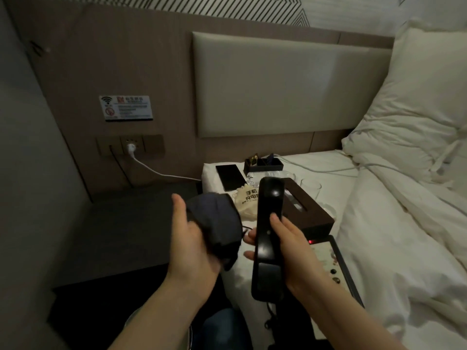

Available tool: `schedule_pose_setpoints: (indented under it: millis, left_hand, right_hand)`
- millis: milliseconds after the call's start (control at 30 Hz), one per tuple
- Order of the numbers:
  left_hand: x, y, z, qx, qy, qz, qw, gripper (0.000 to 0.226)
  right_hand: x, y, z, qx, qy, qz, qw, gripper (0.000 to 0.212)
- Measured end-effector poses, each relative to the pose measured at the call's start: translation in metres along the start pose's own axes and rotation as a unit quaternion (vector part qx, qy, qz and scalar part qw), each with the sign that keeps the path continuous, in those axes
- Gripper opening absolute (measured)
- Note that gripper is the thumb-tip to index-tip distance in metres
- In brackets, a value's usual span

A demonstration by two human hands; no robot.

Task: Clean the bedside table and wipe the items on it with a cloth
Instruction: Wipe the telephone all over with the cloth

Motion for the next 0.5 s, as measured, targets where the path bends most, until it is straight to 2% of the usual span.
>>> schedule_pose_setpoints:
  millis: [67,167,200,267,333,367,433,500]
  left_hand:
    - [-0.016,-0.007,0.000,0.012,-0.023,0.022,0.999,0.063]
    - [-0.029,-0.022,0.007,0.014,-0.011,0.133,0.991,0.035]
    - [-0.030,-0.023,0.009,-0.004,-0.004,0.192,0.981,0.037]
    - [-0.030,-0.021,0.015,-0.055,0.009,0.290,0.956,0.059]
    - [-0.027,-0.019,0.020,-0.088,0.017,0.335,0.938,0.071]
    - [-0.024,-0.018,0.022,-0.102,0.021,0.348,0.932,0.070]
    - [-0.019,-0.014,0.026,-0.119,0.040,0.358,0.925,0.045]
    - [-0.013,-0.010,0.029,-0.095,0.061,0.331,0.937,0.020]
  right_hand:
    - [-0.012,0.011,-0.003,-0.029,-0.031,-0.007,0.999,0.024]
    - [-0.018,0.022,-0.004,-0.017,-0.019,-0.022,0.999,0.024]
    - [-0.018,0.025,-0.004,-0.018,-0.012,-0.005,1.000,0.024]
    - [-0.019,0.031,-0.005,-0.045,0.000,0.048,0.998,0.024]
    - [-0.019,0.032,-0.007,-0.062,0.008,0.047,0.997,0.024]
    - [-0.020,0.030,-0.007,-0.049,-0.002,0.023,0.999,0.025]
    - [-0.021,0.020,-0.006,-0.002,-0.023,-0.071,0.997,0.028]
    - [-0.023,0.012,-0.010,0.043,-0.042,-0.140,0.988,0.030]
Point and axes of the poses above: each hand's wrist, its own z-axis towards the middle knuckle, its own x-axis out of the back of the hand, y = z × x, the point moved 3 cm from there along z, towards the middle knuckle, and after that the axes turned 6 degrees about x, right-handed, at the moved point
